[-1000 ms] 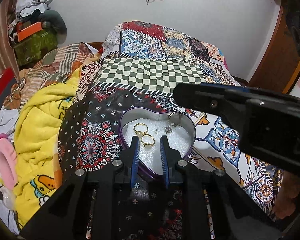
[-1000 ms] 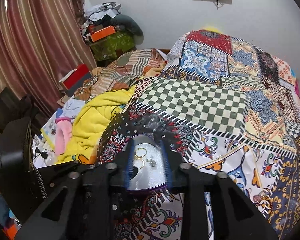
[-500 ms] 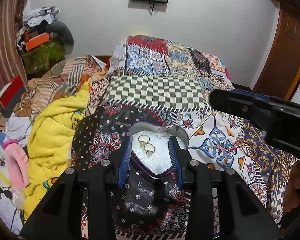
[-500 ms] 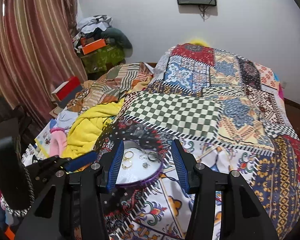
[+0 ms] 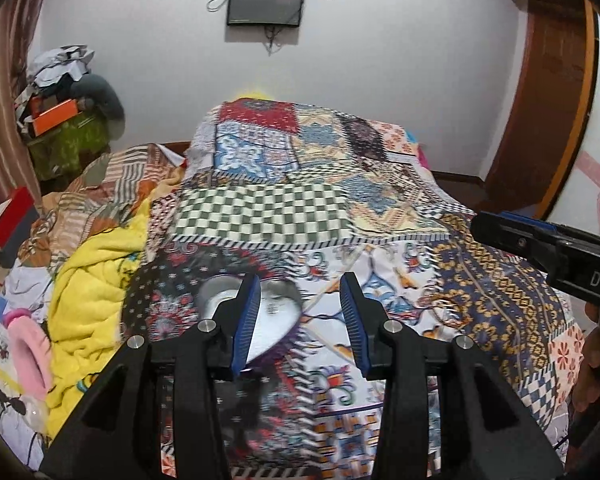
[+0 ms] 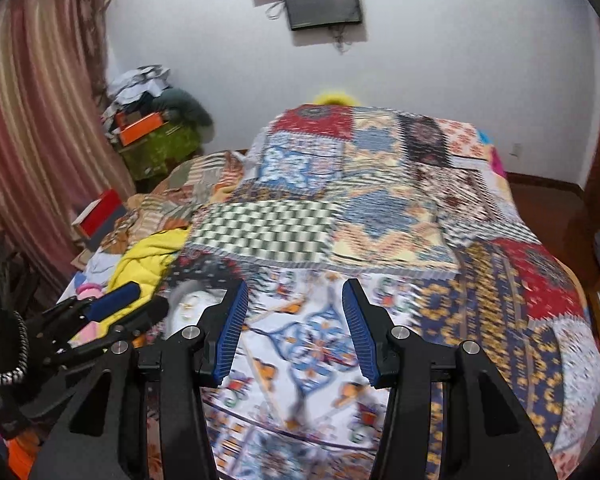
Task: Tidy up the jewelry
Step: 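Withdraw the left tool from the tin toward the quilt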
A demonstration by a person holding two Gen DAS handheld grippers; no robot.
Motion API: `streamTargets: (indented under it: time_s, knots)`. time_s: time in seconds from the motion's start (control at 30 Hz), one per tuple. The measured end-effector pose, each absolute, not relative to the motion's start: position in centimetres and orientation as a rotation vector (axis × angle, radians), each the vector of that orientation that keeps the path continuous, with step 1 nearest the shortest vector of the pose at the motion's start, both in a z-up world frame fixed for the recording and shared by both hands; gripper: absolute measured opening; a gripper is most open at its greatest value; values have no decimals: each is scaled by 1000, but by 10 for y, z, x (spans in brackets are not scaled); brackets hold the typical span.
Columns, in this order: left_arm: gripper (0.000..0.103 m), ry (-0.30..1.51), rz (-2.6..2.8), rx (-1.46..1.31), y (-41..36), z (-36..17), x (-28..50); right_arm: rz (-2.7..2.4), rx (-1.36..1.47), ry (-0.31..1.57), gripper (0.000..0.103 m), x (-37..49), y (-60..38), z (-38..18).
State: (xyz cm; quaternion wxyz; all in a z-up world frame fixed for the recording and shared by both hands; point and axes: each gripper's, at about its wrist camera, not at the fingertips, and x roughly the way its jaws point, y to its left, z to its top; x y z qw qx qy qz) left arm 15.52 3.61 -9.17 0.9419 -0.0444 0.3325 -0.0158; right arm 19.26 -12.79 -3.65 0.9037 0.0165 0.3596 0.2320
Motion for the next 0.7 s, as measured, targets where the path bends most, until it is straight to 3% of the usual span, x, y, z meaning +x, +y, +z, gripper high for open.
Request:
streamTargets:
  time_s: [0.7]
  knots:
    - [40, 896, -250, -46, -50, -159, 211, 280, 105, 892, 45, 195, -231, -92]
